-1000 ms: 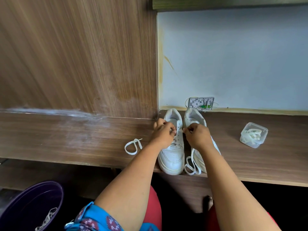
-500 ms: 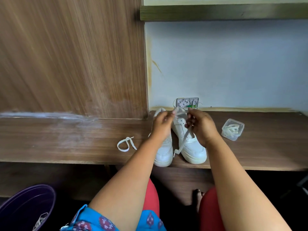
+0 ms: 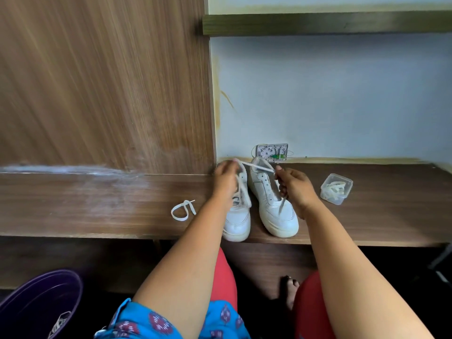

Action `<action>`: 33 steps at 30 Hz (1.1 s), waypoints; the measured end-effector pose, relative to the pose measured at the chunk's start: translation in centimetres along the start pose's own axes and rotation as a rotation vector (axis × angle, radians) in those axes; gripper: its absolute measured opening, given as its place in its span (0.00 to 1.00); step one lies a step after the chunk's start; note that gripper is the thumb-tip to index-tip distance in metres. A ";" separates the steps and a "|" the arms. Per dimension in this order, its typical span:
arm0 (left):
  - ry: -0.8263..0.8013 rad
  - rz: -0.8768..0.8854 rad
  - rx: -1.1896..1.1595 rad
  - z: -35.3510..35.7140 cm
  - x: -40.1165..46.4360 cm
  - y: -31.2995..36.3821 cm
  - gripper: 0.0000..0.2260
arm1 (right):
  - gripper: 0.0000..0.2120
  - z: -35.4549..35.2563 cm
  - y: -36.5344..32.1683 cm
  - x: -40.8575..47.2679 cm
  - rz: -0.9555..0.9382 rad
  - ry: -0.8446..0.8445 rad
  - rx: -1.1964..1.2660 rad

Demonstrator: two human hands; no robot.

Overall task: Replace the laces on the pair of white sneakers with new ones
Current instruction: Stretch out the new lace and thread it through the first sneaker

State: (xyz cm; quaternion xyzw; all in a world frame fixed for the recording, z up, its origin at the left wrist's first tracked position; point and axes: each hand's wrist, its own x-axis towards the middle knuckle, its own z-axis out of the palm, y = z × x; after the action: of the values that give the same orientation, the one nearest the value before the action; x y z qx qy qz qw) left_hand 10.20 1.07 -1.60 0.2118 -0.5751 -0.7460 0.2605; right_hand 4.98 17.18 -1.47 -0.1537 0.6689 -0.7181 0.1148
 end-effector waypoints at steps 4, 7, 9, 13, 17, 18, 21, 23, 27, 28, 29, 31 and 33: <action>0.400 -0.095 0.163 -3.4 2.2 -0.7 0.10 | 0.09 0.0 0.8 0.3 0.015 0.021 0.139; 0.389 -0.138 0.322 -4.0 3.0 -1.5 0.16 | 0.08 1.2 0.8 0.1 0.099 -0.077 0.422; 0.243 -0.226 0.428 -4.0 3.0 -1.7 0.21 | 0.14 1.7 0.1 0.1 0.174 -0.168 0.722; 0.045 -0.204 0.697 -2.7 0.8 -1.8 0.28 | 0.23 2.2 -0.4 0.4 0.130 -0.241 0.875; -0.445 -0.111 0.344 0.7 -3.5 0.7 0.13 | 0.10 2.8 -0.4 1.3 0.046 0.042 0.814; -0.503 -0.028 0.340 1.4 -4.2 0.8 0.15 | 0.06 2.7 -0.2 1.7 0.049 0.117 0.811; -0.565 0.081 0.592 2.2 -4.5 -0.4 0.20 | 0.10 2.4 0.4 2.5 -0.005 0.350 0.304; -0.377 0.306 0.779 1.2 -2.3 -1.3 0.21 | 0.19 2.3 0.9 3.2 -0.121 0.442 -0.301; 0.039 0.149 0.847 -2.2 2.7 -1.3 0.09 | 0.17 3.7 1.3 3.8 -0.333 0.223 -0.682; 0.086 0.118 0.905 -2.8 3.4 -1.4 0.06 | 0.14 4.3 1.5 3.8 -0.344 0.142 -0.664; 0.109 0.094 0.944 -3.1 3.8 -1.4 0.05 | 0.12 5.0 1.7 3.8 -0.332 0.080 -0.652; 0.101 0.046 1.011 -2.8 4.0 -1.6 0.07 | 0.09 6.0 2.2 4.2 -0.311 0.054 -0.693; 0.076 0.033 1.099 -2.3 4.0 -2.0 0.11 | 0.09 6.5 2.4 4.9 -0.274 0.067 -0.737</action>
State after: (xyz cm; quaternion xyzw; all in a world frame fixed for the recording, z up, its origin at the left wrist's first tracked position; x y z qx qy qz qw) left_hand 8.17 -2.74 -4.21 0.3345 -0.8734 -0.3233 0.1440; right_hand 2.74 9.15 -3.20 -0.2489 0.8585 -0.4433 -0.0667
